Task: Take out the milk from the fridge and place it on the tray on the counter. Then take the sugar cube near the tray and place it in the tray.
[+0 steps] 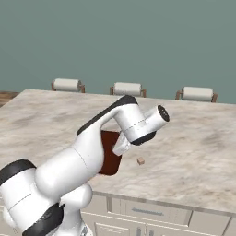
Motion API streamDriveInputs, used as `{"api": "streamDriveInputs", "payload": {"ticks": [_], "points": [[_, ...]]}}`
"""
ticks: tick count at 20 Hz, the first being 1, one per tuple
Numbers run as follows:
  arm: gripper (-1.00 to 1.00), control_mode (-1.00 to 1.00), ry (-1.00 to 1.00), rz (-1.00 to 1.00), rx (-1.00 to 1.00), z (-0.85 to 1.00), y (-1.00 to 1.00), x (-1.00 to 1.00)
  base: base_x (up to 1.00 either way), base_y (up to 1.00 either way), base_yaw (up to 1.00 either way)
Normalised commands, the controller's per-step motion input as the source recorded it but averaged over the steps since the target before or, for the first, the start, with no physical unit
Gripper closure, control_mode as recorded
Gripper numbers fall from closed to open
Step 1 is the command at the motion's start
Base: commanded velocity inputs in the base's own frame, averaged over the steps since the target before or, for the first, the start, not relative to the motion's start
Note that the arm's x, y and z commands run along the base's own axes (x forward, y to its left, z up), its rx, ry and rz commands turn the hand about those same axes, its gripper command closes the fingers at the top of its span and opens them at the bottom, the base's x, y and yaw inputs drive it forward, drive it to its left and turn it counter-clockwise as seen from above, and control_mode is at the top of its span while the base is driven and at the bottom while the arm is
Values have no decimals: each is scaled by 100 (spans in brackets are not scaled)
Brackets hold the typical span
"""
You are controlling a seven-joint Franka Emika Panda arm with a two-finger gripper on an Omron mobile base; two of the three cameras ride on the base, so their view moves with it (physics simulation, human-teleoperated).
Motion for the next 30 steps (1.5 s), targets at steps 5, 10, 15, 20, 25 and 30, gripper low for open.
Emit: {"api": "streamDriveInputs", "payload": {"ticks": [5, 10, 15, 20, 25, 30], "points": [[-100, -100, -3, -35, -25, -36, -8, 0, 0, 0, 0], [-100, -100, 7, -24, -10, -12, -20, 16, 0, 0, 0], [-100, -100, 25, -21, 0, 0, -36, 23, 0, 0, 0], [-100, -100, 29, -21, 0, 0, -34, 10, 0, 0, 0], [-100, -100, 16, -24, -11, -4, -32, 0, 0, 0, 0], [-100, -100, 5, -27, -18, -18, -14, 0, 0, 0, 0]]}}
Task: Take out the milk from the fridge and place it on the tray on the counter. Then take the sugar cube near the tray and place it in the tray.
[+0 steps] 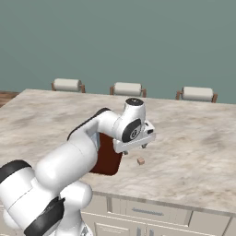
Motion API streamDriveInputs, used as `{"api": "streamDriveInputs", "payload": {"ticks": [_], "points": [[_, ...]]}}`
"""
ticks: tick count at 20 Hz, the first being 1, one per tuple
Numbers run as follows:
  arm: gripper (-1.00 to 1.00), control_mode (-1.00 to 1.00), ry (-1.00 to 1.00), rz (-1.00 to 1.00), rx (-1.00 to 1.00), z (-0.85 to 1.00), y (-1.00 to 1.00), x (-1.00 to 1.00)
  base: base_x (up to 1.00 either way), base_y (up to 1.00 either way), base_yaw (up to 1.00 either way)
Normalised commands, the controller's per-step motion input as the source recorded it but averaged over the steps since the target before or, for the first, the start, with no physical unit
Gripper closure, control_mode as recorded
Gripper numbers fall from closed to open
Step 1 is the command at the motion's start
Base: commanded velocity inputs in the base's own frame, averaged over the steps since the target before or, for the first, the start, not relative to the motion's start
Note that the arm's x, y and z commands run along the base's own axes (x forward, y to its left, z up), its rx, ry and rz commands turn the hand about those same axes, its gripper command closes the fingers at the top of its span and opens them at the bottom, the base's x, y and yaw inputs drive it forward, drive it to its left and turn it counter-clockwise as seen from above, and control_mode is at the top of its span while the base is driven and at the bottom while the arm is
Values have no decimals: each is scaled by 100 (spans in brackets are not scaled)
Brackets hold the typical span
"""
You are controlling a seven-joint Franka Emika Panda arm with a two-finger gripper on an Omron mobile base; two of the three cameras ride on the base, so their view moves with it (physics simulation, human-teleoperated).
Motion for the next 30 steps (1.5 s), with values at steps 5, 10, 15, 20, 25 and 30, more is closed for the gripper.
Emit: {"api": "streamDriveInputs", "payload": {"ticks": [5, 10, 15, 20, 25, 30], "points": [[-100, -100, 2, -16, -8, -36, 0, 5, 0, 0, 0], [-100, -100, 0, 0, 0, -39, -16, 8, 0, 0, 0], [-100, -100, 0, 0, 0, -19, -28, 23, 0, 0, 0], [-100, -100, 2, 0, 0, -15, -11, 44, 0, 0, 0], [-100, -100, 2, 0, 0, -4, 0, 21, 0, 0, 0], [-100, -100, 2, 0, 0, -11, 0, 4, 0, 0, 0]]}}
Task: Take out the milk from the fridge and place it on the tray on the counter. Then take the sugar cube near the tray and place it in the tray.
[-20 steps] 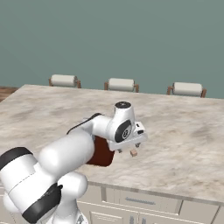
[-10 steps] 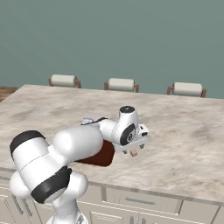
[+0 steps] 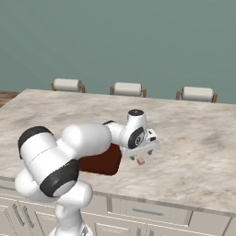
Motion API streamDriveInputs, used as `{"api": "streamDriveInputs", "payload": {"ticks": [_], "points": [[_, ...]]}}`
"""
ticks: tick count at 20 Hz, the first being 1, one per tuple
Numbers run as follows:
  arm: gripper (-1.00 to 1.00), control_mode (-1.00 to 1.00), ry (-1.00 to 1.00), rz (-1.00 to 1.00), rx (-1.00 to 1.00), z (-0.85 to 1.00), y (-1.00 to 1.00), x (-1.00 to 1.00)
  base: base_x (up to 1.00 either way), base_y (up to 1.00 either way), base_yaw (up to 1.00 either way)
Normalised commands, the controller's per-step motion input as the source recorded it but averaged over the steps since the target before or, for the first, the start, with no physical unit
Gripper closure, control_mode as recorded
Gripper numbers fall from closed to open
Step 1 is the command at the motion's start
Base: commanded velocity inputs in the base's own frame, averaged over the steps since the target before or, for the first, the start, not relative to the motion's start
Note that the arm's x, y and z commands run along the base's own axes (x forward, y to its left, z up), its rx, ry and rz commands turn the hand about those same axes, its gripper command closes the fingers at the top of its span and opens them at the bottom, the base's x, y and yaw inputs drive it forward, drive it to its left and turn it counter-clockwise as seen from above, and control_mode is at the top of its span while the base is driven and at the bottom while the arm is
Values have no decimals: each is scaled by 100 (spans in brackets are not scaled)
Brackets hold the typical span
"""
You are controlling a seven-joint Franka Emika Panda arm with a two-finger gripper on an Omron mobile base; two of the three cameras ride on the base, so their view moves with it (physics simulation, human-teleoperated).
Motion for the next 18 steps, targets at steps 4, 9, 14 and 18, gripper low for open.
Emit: {"api": "streamDriveInputs", "payload": {"ticks": [4, 9, 14, 18], "points": [[-100, -100, 3, 0, 2, -28, 0, 2, 0, 0, 0], [-100, -100, 0, 0, 0, -31, 0, 13, 0, 0, 0], [-100, -100, 0, 0, 0, -6, 0, 12, 0, 0, 0], [-100, -100, 0, 0, 3, -24, 0, 25, 0, 0, 0]]}}
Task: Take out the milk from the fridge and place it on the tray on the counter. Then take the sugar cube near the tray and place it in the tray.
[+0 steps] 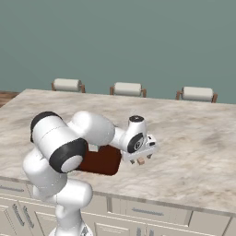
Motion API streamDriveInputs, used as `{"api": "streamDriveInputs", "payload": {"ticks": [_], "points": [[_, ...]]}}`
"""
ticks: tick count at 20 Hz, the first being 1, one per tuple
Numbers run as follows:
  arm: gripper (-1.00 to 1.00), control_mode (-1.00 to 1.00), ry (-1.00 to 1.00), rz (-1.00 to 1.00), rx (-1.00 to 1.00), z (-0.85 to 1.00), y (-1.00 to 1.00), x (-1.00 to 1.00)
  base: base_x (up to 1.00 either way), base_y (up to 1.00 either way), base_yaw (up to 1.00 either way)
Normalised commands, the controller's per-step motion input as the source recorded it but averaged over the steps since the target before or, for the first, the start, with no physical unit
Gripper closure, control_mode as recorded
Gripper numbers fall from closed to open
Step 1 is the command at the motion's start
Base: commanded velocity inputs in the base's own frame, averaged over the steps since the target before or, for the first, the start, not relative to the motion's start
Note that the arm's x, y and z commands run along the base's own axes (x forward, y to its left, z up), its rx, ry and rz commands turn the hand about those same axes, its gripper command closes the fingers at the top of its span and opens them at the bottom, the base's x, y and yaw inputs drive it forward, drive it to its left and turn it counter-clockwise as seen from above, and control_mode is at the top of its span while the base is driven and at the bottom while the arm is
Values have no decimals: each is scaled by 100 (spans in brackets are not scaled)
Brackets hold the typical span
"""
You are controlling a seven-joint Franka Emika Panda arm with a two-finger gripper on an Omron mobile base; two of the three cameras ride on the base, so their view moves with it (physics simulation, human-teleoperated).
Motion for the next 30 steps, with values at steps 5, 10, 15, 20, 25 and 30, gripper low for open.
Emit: {"api": "streamDriveInputs", "payload": {"ticks": [5, 10, 15, 20, 25, 30], "points": [[-100, -100, 2, 1, 11, -36, -1, 23, 0, 0, 0], [100, -100, 2, 4, 14, -25, -17, 15, 0, 0, 0], [100, -100, 0, 0, 8, -11, -13, 0, 0, 0, 0], [100, -100, 0, 0, 2, -11, -2, 0, 0, 0, 0], [100, -100, 0, -1, 1, 9, 21, -13, 0, 0, 0], [100, -100, 0, 0, 1, 58, 80, -36, 0, 0, 0]]}}
